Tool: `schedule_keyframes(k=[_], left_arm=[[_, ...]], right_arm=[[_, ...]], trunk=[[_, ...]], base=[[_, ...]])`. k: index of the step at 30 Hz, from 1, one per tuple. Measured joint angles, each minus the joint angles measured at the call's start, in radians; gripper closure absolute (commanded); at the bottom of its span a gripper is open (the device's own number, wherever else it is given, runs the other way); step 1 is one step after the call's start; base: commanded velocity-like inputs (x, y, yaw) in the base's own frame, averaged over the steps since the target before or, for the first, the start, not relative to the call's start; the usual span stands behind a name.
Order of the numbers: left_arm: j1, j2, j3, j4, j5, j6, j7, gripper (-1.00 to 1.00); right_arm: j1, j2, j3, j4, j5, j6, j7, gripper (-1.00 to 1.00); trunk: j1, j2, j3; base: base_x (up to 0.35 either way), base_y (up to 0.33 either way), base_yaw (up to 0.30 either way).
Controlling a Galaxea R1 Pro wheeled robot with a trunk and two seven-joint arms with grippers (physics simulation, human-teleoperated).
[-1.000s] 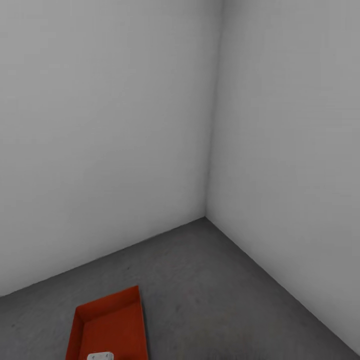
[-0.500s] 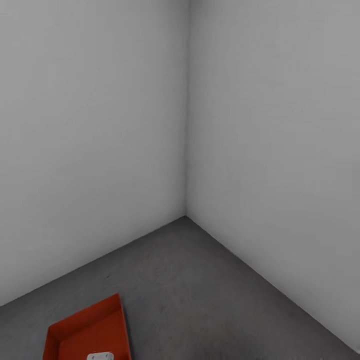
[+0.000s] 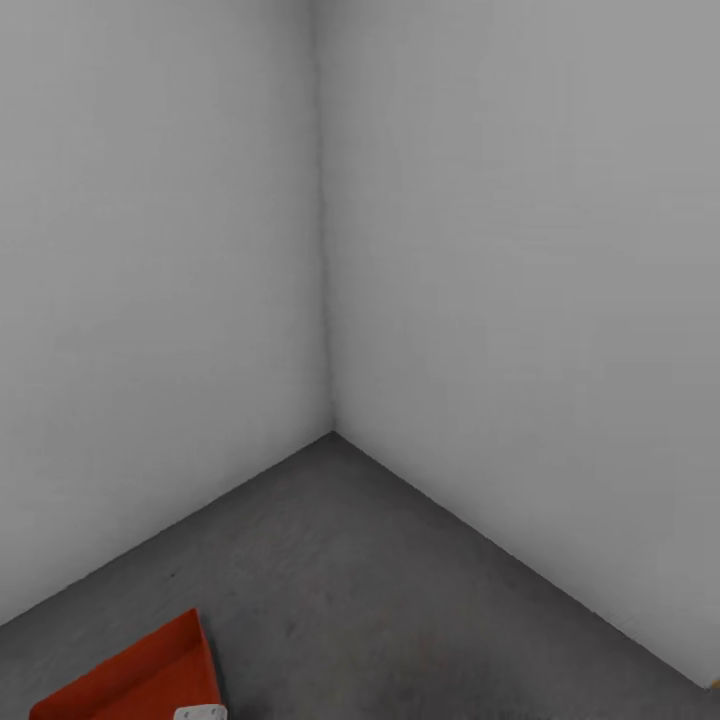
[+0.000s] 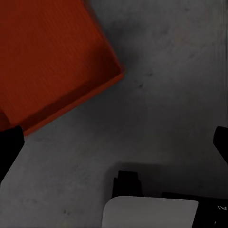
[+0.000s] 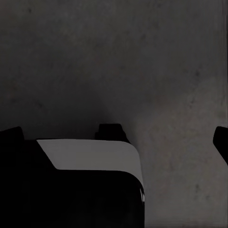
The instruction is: Move the two storage containers from the living room to the garage. In the garage, place one container on the floor and stack the other container on top of it (either order is fine).
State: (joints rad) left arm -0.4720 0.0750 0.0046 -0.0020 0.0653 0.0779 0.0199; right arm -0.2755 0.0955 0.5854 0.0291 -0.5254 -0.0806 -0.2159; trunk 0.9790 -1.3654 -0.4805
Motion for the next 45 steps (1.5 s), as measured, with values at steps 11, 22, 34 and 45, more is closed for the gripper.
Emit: schedule_keyframes(k=[11, 22, 34, 45], left_arm=[[0.000, 0.000, 0.000, 0.000, 0.000, 0.000, 0.000, -1.00], [0.000, -0.001, 0.000, 0.000, 0.000, 0.000, 0.000, -1.00], [0.000, 0.000, 0.000, 0.000, 0.000, 0.000, 0.000, -1.00], [0.000, 0.000, 0.000, 0.000, 0.000, 0.000, 0.000, -1.00]], right_arm=[[0.000, 0.000, 0.000, 0.000, 0.000, 0.000, 0.000, -1.00], [0.000, 0.000, 0.000, 0.000, 0.000, 0.000, 0.000, -1.00], [0.000, 0.000, 0.000, 0.000, 0.000, 0.000, 0.000, -1.00], [0.000, 0.000, 0.000, 0.000, 0.000, 0.000, 0.000, -1.00]], trunk=[[0.000, 0.000, 0.000], [0.000, 0.000, 0.000], [0.000, 0.000, 0.000], [0.000, 0.000, 0.000]], base=[[0.000, 0.000, -0.297], [0.000, 0.000, -0.297], [0.000, 0.000, -0.297], [0.000, 0.000, -0.297]])
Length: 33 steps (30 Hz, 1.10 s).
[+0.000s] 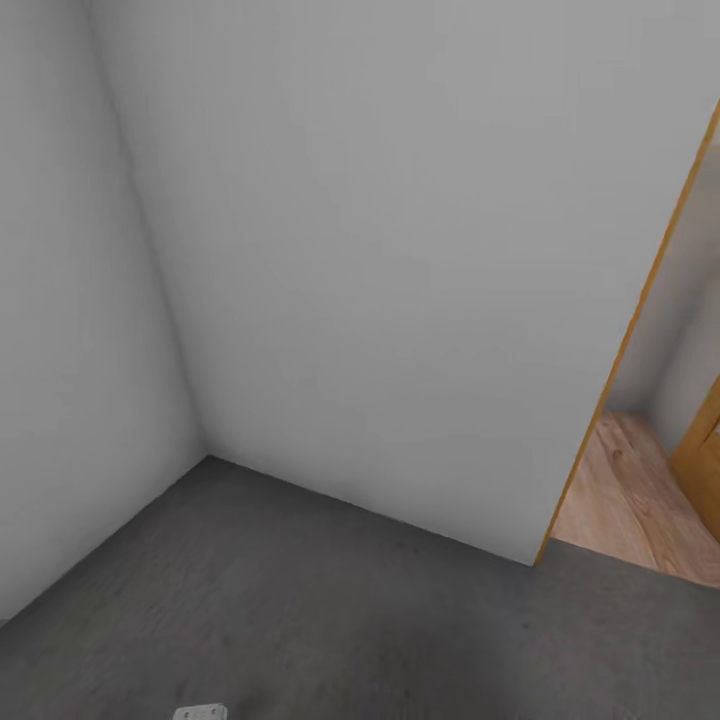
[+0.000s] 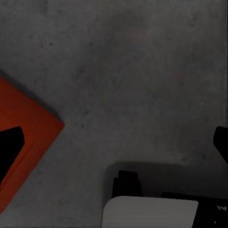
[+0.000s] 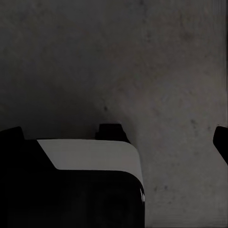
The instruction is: Move the two storage containers from the living room to the garage. In the garage, place one container on the floor and stack the other container on top of it (either order is fine).
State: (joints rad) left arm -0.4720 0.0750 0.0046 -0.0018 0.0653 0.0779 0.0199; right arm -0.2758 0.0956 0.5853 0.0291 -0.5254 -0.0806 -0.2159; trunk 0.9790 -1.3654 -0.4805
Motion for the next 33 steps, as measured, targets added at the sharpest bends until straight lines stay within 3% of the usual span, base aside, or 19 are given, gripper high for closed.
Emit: schedule_keyframes(k=[33], left_arm=[[0.000, -0.001, 0.000, 0.000, 0.000, 0.000, 0.000, -1.00]], right_arm=[[0.000, 0.000, 0.000, 0.000, 0.000, 0.000, -0.001, -1.00]], trunk=[[0.000, 0.000, 0.000]], base=[[0.000, 0.000, -0.297]])
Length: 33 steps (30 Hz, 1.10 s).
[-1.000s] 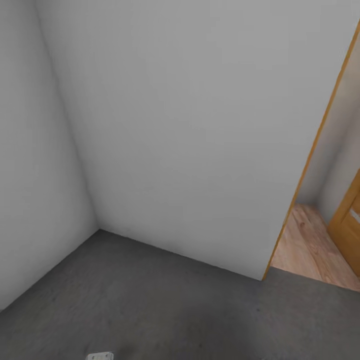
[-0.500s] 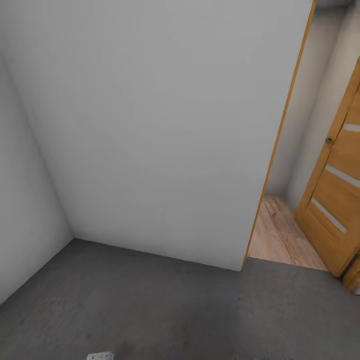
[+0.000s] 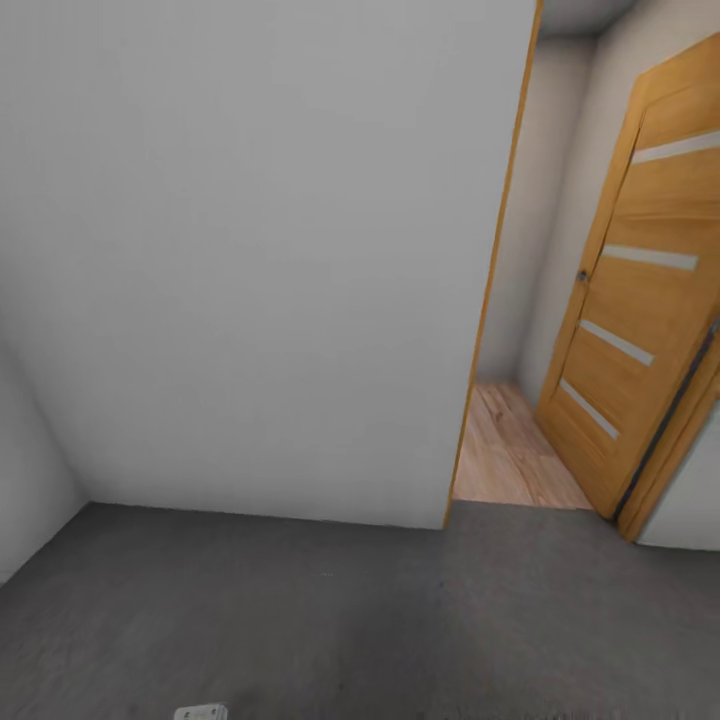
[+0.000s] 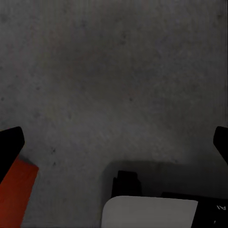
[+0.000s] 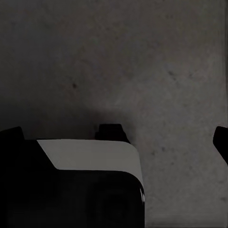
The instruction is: Move the two storage containers from the living room to the garage. In the garage, place one container on the floor and stack the other container on top of it (either order is fine).
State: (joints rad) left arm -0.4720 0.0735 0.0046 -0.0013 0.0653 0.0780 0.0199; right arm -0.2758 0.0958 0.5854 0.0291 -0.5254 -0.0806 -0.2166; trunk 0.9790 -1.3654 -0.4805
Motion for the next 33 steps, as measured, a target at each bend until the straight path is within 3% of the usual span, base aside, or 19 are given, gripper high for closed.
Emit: schedule_keyframes(k=[33], left_arm=[[0.000, 0.000, 0.000, 0.000, 0.000, 0.000, 0.000, -1.00]], right_arm=[[0.000, 0.002, 0.000, 0.000, 0.000, 0.000, 0.000, -1.00]], trunk=[[0.000, 0.000, 0.000]], base=[[0.000, 0.000, -0.297]])
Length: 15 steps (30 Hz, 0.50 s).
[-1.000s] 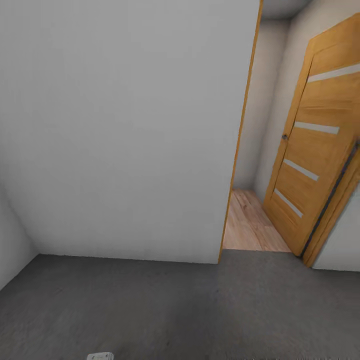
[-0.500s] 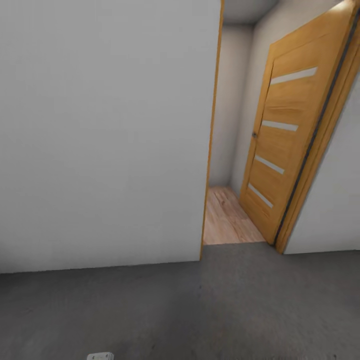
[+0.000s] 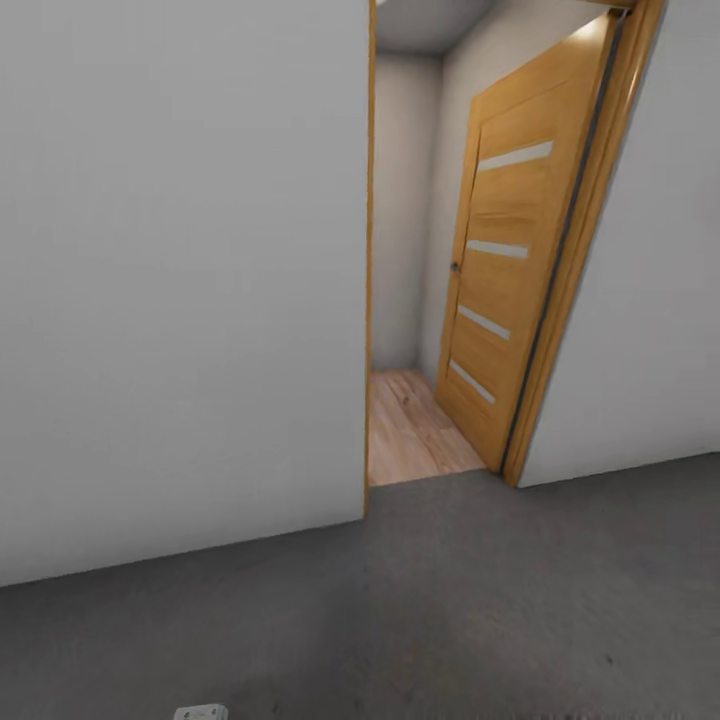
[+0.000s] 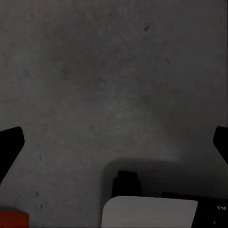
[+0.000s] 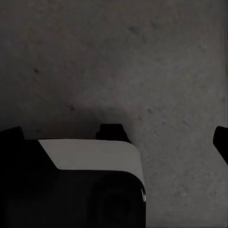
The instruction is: Move the two storage containers from the living room to the garage. In the garage, place one container on the floor and stack the other container on top of it (either order is fine).
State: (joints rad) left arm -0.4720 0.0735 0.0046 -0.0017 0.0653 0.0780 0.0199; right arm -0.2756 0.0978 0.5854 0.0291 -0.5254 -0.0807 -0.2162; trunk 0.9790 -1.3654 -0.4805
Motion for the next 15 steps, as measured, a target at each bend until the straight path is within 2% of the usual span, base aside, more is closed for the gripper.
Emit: schedule_keyframes(k=[15], left_arm=[[0.000, -0.001, -0.001, 0.000, -0.001, 0.000, 0.000, -1.00]], right_arm=[[0.000, 0.001, 0.000, 0.000, 0.000, 0.000, 0.000, -1.00]], trunk=[[0.000, 0.000, 0.000]], base=[[0.000, 0.000, -0.297]])
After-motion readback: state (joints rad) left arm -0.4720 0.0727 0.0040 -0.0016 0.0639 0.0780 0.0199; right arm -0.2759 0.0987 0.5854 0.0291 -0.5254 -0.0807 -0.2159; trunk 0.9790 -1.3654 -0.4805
